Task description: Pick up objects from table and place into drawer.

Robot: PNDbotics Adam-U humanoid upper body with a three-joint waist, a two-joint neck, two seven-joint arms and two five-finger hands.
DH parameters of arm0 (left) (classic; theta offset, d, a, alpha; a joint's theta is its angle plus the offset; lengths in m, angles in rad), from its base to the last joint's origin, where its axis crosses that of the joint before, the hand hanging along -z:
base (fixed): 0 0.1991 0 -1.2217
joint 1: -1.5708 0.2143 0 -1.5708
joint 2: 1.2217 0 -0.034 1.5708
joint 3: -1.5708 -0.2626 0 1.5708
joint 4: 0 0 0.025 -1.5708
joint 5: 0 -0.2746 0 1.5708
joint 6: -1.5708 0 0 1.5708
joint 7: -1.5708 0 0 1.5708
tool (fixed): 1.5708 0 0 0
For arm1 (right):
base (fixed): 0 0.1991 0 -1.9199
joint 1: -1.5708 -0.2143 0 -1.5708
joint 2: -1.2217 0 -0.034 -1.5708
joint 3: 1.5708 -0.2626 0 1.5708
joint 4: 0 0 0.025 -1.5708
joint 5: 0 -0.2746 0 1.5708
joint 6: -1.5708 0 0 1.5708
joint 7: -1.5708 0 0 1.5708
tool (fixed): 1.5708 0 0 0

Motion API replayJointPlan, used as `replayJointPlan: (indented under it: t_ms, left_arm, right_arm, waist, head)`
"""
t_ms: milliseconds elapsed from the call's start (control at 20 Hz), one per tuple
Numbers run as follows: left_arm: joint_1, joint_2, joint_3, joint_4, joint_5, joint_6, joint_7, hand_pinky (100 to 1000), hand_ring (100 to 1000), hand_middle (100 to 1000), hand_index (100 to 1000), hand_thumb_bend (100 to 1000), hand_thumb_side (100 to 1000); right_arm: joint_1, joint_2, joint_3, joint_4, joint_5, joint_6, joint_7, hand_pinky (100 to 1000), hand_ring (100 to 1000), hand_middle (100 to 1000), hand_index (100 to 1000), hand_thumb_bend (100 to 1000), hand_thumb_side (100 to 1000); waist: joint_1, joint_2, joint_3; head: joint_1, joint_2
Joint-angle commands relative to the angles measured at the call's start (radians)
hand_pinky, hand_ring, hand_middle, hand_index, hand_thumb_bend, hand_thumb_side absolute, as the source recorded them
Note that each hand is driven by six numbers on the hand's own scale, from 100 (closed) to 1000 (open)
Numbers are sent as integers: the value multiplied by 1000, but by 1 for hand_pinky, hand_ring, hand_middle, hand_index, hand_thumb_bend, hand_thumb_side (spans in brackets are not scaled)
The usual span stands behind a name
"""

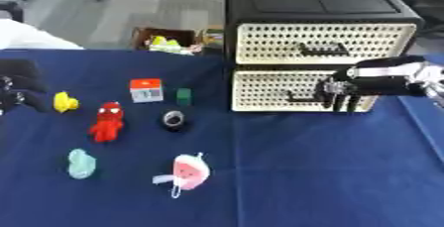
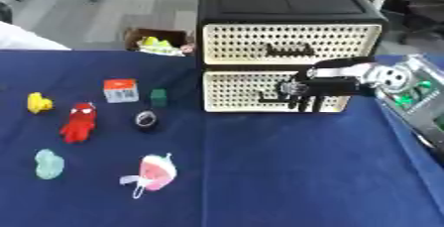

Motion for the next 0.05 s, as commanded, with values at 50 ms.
replayJointPlan:
  t_ms: [50]
  left_arm:
    - [-5,15,11,-20,-2,-3,0,439,575,574,682,100,1000]
  right_arm:
    - [35,-73,-72,-123,-43,24,-20,677,712,666,833,100,1000]
  waist:
    - [2,-21,-3]
  head:
    - [7,-6]
